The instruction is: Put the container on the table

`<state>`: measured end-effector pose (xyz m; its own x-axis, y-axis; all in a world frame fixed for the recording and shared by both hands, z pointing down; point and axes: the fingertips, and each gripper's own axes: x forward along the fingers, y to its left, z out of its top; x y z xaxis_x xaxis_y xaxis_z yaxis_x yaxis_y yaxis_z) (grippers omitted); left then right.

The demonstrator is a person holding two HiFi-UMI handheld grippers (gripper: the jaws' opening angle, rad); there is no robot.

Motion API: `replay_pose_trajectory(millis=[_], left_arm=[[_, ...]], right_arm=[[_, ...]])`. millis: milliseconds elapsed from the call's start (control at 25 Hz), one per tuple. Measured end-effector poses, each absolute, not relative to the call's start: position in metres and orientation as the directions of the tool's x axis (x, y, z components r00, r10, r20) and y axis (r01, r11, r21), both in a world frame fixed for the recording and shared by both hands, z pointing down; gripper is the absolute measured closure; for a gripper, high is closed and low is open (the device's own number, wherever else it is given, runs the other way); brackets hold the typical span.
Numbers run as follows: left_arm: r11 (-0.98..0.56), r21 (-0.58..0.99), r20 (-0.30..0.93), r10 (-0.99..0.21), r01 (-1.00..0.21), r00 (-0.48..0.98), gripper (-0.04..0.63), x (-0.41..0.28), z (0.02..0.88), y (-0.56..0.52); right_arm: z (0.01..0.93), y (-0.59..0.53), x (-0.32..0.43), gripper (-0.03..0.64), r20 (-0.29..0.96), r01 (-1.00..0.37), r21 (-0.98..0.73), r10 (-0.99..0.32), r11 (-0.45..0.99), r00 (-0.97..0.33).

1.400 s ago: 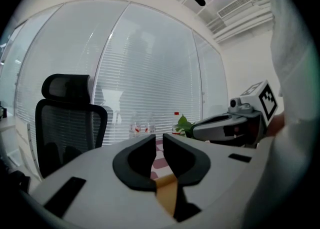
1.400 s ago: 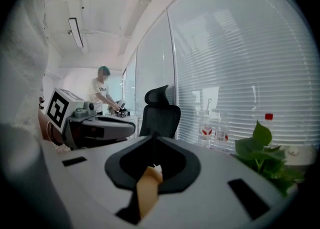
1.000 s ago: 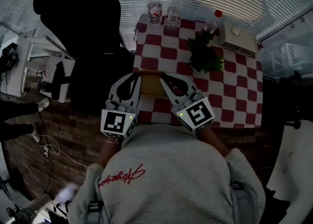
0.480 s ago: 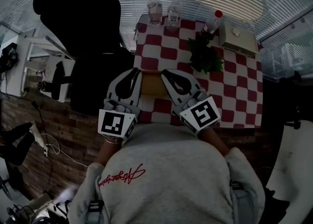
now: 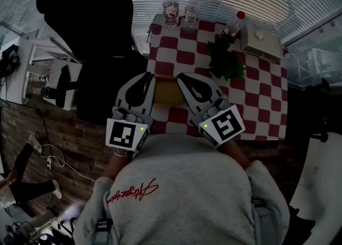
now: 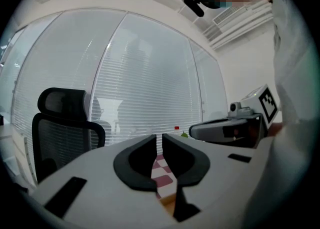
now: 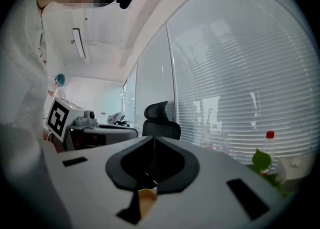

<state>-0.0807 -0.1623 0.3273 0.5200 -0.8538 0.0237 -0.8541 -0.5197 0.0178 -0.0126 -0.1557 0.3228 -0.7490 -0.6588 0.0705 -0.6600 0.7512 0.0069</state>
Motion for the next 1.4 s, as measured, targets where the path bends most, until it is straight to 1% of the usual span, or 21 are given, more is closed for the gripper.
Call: replay_pose_trajectory(millis=[200, 320, 520, 880, 1080, 1200, 1400], left_arm=[[-0.52, 0.017, 0.032, -0.853, -0.854, 0.52, 0.549, -0.08, 0.323, -0.165], [-0.527, 0.02, 0.015, -0.849, -0.849, 0.528, 0.549, -0.078, 0.318, -0.165], [-0.531, 0.017, 0.03, -0.847, -0.847, 0.531, 0.549, -0.077, 0.319, -0.164], [-0.523, 0.023, 0.022, -0.852, -0.852, 0.523, 0.549, -0.078, 0.317, -0.168], [-0.528, 0.02, -0.009, -0.849, -0.849, 0.528, 0.549, -0.076, 0.312, -0.167], [-0.523, 0.019, 0.02, -0.852, -0.852, 0.523, 0.549, -0.078, 0.318, -0.165], [-0.529, 0.02, -0.006, -0.849, -0.849, 0.529, 0.549, -0.076, 0.313, -0.165]], right_arm=[[0.314, -0.157, -0.011, 0.595, 0.05, -0.663, 0.007, -0.662, 0.749, -0.747], [0.308, -0.157, -0.009, 0.598, 0.037, -0.667, 0.005, -0.666, 0.745, -0.745], [0.297, -0.156, -0.006, 0.603, 0.007, -0.673, 0.003, -0.673, 0.74, -0.74], [0.294, -0.158, -0.002, 0.606, -0.008, -0.682, 0.005, -0.682, 0.731, -0.731], [0.288, -0.159, -0.001, 0.606, -0.049, -0.679, -0.004, -0.678, 0.734, -0.733], [0.291, -0.158, -0.001, 0.606, -0.029, -0.676, -0.002, -0.676, 0.737, -0.736], [0.291, -0.158, -0.002, 0.606, -0.027, -0.675, 0.0, -0.675, 0.737, -0.737]])
